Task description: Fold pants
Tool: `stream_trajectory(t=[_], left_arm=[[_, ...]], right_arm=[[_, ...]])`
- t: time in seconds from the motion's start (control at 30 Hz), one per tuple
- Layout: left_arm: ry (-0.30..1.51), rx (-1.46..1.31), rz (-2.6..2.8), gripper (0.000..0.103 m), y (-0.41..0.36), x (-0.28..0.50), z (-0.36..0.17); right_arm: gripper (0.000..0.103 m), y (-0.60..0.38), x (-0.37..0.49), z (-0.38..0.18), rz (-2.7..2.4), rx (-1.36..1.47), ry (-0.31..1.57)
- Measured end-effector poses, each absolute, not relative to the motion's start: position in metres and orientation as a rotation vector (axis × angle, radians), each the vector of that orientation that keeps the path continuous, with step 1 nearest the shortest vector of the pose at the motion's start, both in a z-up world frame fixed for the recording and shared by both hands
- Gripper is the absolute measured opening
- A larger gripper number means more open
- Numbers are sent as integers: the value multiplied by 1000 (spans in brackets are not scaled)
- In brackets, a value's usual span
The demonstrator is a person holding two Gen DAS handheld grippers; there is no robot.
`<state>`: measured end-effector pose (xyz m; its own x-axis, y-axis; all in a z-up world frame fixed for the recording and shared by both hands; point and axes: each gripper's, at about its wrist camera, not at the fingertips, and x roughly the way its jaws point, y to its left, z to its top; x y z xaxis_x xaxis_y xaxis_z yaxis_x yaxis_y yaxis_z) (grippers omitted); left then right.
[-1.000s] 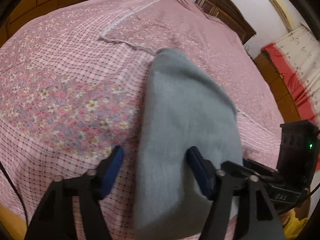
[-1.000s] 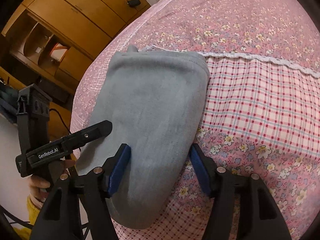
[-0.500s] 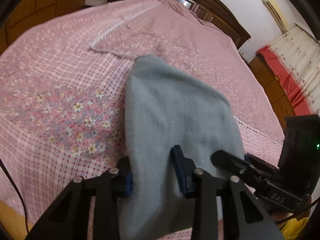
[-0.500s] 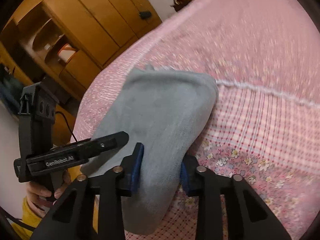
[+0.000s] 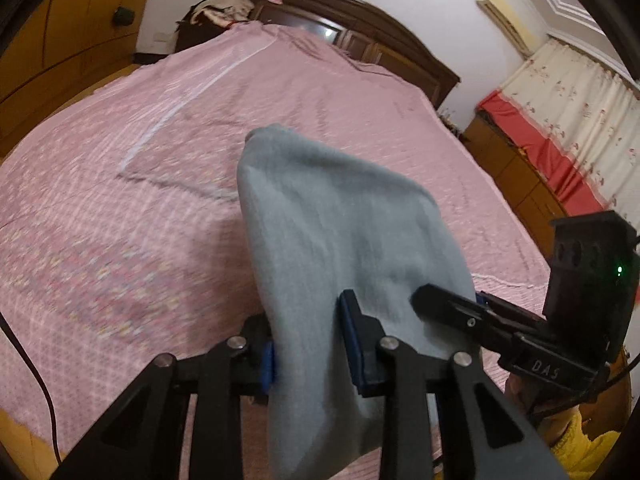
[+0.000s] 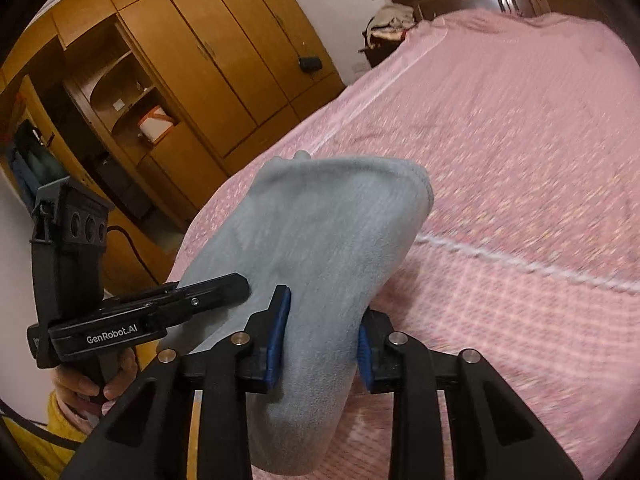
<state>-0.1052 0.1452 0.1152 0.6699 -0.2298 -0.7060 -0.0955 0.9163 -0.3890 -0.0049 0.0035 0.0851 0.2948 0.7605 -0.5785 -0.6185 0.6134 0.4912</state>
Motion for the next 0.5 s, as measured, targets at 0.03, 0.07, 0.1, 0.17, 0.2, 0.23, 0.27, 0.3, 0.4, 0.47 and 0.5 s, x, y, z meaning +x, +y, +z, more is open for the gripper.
stream_trajectory(t=[0.03,0.07,0.1,0.17,0.2,0.23,0.27,0.3,0.4,0.47,0.5], left_arm=[[838,-414,-86,29,138,-97,118],[835,-410,-96,29,132,-91,119],[832,-405,-107,29,125,-84,119],[827,-401,-126,29,112,-71,121],[827,-402,-139,29,106,-63,120],[830,-400,-152,29,100,-54,117],[833,-396,-165,29,95,-46,117],[836,-390,-175,29,90,-37,116],[853,-345,-208,29,71,-9,105],[868,-306,-223,29,60,6,98],[877,-285,-229,29,54,13,94]], right_arm=[[31,-1,-5,87,919,181,867],[31,-9,-2,91,908,171,851],[31,-16,0,93,898,165,841],[31,-28,6,95,878,161,830],[31,-36,11,95,865,163,827],[31,-42,13,96,856,165,825],[31,-49,18,95,846,170,822],[31,-57,23,93,834,176,820],[31,-74,38,85,802,194,826],[31,-83,48,78,778,182,826],[31,-86,52,73,757,162,824]])
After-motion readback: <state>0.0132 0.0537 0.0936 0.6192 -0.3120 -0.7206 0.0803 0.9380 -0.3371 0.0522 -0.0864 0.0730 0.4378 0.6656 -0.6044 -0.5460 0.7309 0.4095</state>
